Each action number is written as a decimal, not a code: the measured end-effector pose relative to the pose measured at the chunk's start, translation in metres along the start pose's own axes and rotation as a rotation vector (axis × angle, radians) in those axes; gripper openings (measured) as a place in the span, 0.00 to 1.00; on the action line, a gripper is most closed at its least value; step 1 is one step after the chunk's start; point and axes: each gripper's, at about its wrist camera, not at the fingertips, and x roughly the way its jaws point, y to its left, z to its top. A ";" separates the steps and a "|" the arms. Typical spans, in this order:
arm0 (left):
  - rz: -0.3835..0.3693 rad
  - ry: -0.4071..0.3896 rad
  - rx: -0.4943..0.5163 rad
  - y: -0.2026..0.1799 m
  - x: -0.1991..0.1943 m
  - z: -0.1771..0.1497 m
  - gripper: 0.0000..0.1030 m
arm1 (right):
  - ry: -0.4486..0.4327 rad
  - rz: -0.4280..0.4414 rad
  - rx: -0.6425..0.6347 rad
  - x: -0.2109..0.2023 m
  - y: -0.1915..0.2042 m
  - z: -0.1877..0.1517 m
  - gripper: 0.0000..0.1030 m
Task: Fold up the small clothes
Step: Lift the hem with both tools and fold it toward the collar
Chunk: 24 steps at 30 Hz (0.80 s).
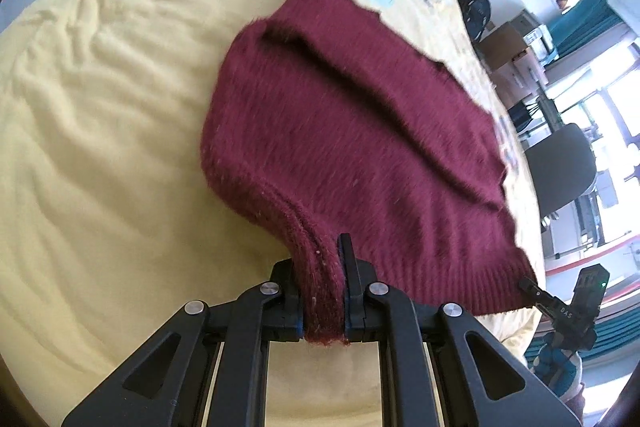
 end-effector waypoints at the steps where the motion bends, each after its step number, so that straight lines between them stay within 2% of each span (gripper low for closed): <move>1: -0.012 -0.013 0.005 -0.004 -0.004 0.006 0.10 | -0.008 0.003 -0.002 -0.002 0.002 0.004 0.11; 13: -0.090 -0.134 0.049 -0.035 -0.024 0.079 0.10 | -0.173 0.047 -0.032 -0.033 0.027 0.086 0.11; 19: -0.094 -0.184 0.076 -0.047 -0.022 0.123 0.10 | -0.229 0.059 0.016 -0.030 0.024 0.128 0.11; 24: -0.077 -0.194 0.081 -0.053 -0.003 0.160 0.10 | -0.256 0.079 0.107 -0.015 0.011 0.154 0.11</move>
